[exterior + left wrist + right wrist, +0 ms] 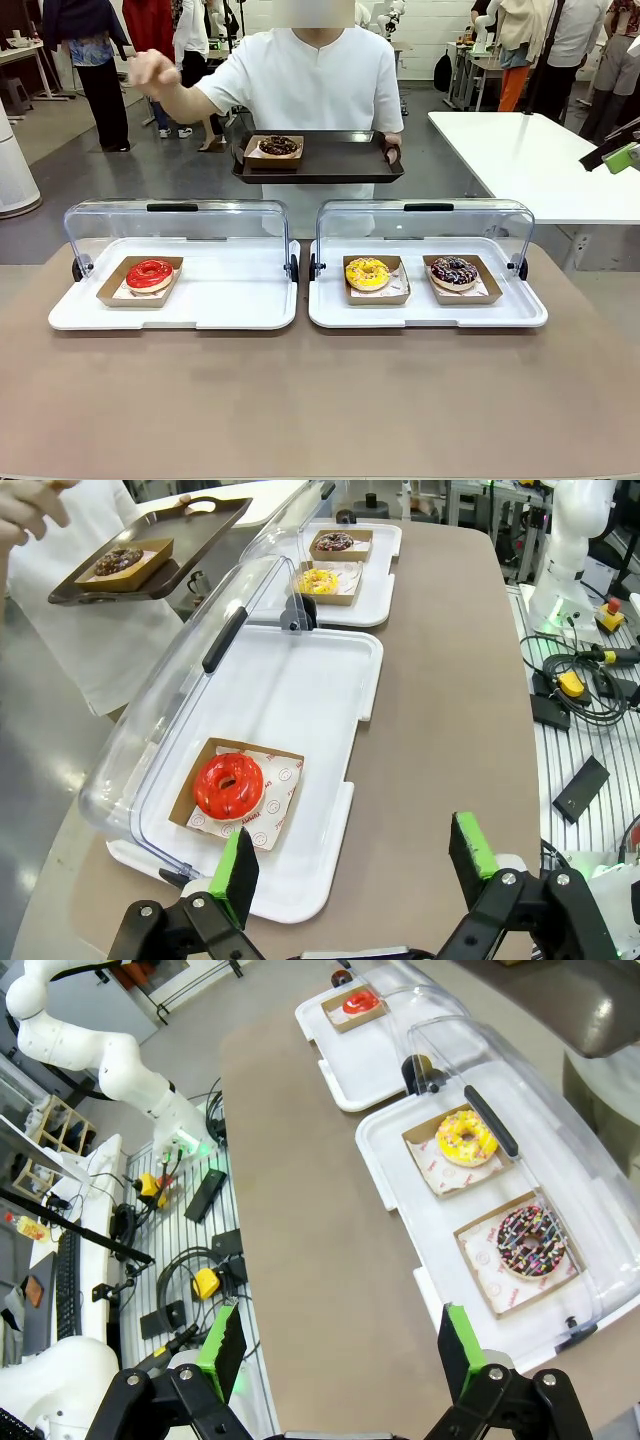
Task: Provide the desired donut to the person.
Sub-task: Pick up and lift the Paper togo box containing the Donut pointed at by the person.
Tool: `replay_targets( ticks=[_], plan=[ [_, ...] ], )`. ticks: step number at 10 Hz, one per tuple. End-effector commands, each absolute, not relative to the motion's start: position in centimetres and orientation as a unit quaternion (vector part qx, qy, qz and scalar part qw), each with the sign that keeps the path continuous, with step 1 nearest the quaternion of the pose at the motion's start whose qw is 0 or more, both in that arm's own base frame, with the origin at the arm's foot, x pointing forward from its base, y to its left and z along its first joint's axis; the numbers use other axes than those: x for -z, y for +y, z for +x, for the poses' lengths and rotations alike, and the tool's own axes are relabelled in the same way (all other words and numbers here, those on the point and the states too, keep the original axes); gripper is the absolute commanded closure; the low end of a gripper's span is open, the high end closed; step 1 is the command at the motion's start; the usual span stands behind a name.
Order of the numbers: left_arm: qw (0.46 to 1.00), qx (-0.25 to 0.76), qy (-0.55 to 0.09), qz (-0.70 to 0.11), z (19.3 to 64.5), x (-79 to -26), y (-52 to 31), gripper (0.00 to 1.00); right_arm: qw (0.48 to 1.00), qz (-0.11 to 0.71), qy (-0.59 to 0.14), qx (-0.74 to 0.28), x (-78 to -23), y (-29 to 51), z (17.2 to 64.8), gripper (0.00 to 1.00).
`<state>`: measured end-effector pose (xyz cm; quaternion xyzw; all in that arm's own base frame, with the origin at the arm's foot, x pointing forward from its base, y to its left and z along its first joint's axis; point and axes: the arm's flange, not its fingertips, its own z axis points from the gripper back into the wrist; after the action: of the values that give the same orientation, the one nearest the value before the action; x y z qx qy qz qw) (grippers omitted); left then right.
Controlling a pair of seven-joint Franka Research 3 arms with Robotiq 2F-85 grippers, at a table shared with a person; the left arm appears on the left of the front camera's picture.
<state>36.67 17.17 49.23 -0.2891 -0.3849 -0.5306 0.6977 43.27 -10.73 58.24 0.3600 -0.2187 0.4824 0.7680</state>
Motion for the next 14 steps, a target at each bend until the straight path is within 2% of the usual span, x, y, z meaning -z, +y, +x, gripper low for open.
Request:
replay_targets(
  ticks=[1, 12, 14],
  plan=[
    [0.693, 0.531, -0.391, -0.291, 36.7, -49.2, 17.3, 0.0, 0.769, 0.36, -0.218, -0.481, -58.4, -10.6, 43.3, 0.0],
    [0.698, 0.531, -0.385, -0.289, 36.7, -49.2, 17.2, 0.0, 0.769, 0.36, -0.218, -0.481, -58.4, -10.6, 43.3, 0.0],
    [0.705, 0.557, -0.364, -0.246, 37.9, -51.0, 16.4, 0.0, 0.769, 0.36, -0.218, -0.481, -58.4, -10.6, 43.3, 0.0]
  ],
)
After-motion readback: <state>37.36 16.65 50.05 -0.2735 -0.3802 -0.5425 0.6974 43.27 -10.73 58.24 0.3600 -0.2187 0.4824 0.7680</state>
